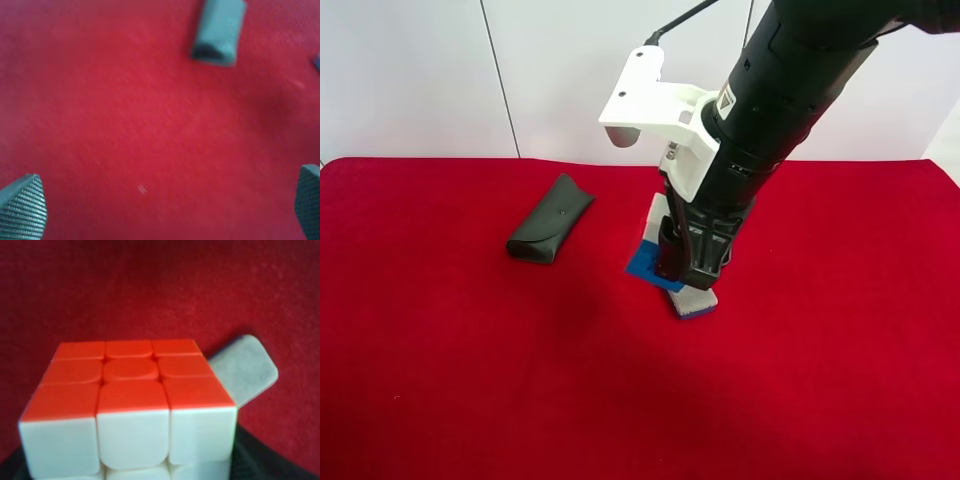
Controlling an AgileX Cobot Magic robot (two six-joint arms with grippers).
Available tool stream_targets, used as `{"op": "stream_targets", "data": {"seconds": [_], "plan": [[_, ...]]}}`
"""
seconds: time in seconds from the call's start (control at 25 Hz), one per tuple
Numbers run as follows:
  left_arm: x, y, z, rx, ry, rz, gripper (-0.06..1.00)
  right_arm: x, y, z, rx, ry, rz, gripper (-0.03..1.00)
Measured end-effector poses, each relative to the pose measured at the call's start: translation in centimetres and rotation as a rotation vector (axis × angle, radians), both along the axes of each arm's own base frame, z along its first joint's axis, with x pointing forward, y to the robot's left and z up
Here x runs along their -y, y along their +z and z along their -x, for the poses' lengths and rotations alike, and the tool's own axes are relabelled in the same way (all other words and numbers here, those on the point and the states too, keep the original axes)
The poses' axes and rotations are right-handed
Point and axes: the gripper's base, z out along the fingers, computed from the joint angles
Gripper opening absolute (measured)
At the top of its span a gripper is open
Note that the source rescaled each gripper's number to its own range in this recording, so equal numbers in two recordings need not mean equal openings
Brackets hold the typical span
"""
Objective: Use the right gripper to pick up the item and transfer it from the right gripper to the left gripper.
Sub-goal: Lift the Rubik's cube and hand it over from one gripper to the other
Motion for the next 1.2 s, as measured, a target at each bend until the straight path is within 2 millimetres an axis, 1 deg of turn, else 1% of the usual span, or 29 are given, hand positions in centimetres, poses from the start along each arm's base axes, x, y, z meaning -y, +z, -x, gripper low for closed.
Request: {"op": "stream_targets", "data": {"seconds": [0.12, 0.32, 0.4, 0.56, 0.72, 1.04, 1.2], "plan": [[0.4, 0.8, -1.2, -0.126, -0.037, 0.044, 1.00, -0.2, 0.1, 0.1, -0.006, 0.019, -0.021, 0.00], [1.6, 3.1, -3.7, -0.201, -0.120, 0.187, 1.00, -0.6, 0.1, 0.3, -0.017, 0.040, -0.054, 0.00], [2.1, 3.5, -4.8, -0.249, -0.149, 0.246, 1.00, -0.7, 0.2, 0.4, -0.019, 0.042, -0.066, 0.00], [3.1, 3.5, -7.1, -0.350, -0.212, 0.375, 1.00, -2.0, 0.2, 1.6, 0.001, 0.112, -0.063, 0.00], [3.9, 3.6, -8.5, -0.390, -0.273, 0.474, 1.00, -3.3, 0.3, 2.9, 0.034, 0.174, -0.071, 0.00], [4.4, 3.5, -10.5, -0.428, -0.282, 0.571, 1.00, -3.9, 0.6, 2.6, 0.081, 0.165, -0.129, 0.00], [4.5, 3.1, -11.9, -0.449, -0.270, 0.602, 1.00, -4.0, 0.7, 2.6, 0.088, 0.164, -0.142, 0.00]]}}
